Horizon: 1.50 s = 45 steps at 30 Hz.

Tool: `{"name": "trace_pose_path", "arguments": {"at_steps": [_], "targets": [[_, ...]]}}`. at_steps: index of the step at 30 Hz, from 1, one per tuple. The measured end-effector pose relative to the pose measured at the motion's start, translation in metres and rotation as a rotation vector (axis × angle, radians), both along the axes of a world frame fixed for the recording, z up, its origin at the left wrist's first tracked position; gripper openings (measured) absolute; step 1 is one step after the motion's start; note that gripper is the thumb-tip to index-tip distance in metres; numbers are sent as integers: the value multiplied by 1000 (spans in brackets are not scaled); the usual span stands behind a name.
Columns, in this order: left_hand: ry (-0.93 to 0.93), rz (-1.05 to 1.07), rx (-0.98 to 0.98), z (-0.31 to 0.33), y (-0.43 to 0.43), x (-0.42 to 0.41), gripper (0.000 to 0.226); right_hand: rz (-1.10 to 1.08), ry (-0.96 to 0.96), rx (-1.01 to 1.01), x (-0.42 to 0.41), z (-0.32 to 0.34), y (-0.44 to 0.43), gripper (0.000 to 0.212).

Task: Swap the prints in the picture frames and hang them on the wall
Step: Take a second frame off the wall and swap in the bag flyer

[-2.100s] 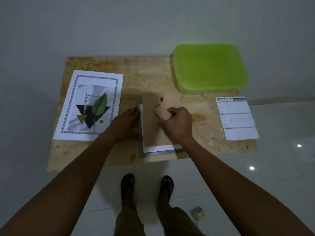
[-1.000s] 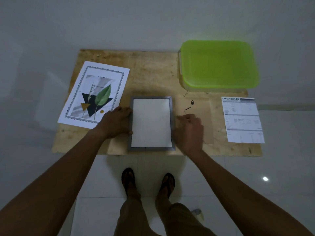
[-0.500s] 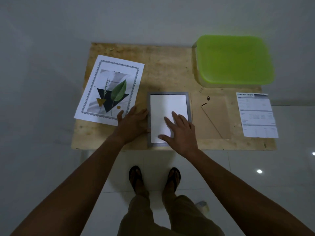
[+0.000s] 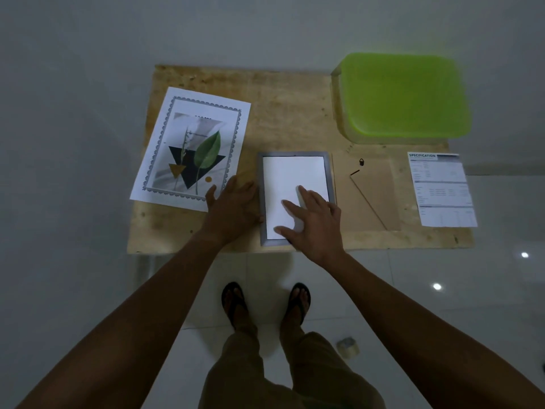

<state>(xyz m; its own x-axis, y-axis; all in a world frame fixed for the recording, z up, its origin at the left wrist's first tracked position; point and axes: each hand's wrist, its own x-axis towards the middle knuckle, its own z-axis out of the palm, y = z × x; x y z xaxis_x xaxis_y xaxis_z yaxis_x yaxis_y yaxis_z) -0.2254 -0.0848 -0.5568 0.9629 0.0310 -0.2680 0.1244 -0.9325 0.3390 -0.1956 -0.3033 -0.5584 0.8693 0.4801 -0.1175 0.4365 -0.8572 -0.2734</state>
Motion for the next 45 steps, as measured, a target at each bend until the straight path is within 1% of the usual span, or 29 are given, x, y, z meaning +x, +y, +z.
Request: {"name": "trace_pose_path", "arguments": {"at_steps": [2, 4, 6, 8, 11, 16, 18, 21, 28, 32, 37, 41, 45], "targets": [[-9, 6, 38, -3, 0, -2, 68, 8, 49, -61, -3, 4, 4, 70], [-1, -5, 68, -7, -1, -2, 64, -14, 98, -128, -3, 6, 7, 82], [3, 9, 57, -10, 0, -2, 63, -37, 134, -160, 0, 4, 8, 94], [15, 28, 37, -11, 0, -1, 63, -19, 136, -181, 4, 3, 6, 97], [12, 25, 40, -11, -1, -1, 67, 4, 144, -177, 10, 2, 2, 97], [3, 32, 43, -11, 0, -1, 69, 10, 171, -112, 10, -8, 0, 95], [3, 29, 46, -11, 0, -1, 69, -1, 163, -81, 10, -10, -1, 94], [16, 31, 57, -12, 1, -1, 70, -6, 119, -43, 8, -14, -2, 99], [30, 31, 63, -12, 0, 0, 72, -54, 115, 137, 3, -22, -3, 72], [32, 26, 72, -10, 1, 0, 70, -31, 81, 111, 3, -26, -5, 66], [23, 20, 61, -12, 2, 2, 68, 88, 171, 67, 20, -15, -26, 74], [28, 27, 64, -11, 1, 3, 68, 193, 268, -57, 49, -3, -50, 78], [39, 34, 61, -12, 2, 3, 68, 289, 205, -122, 62, 1, -52, 75]]}}
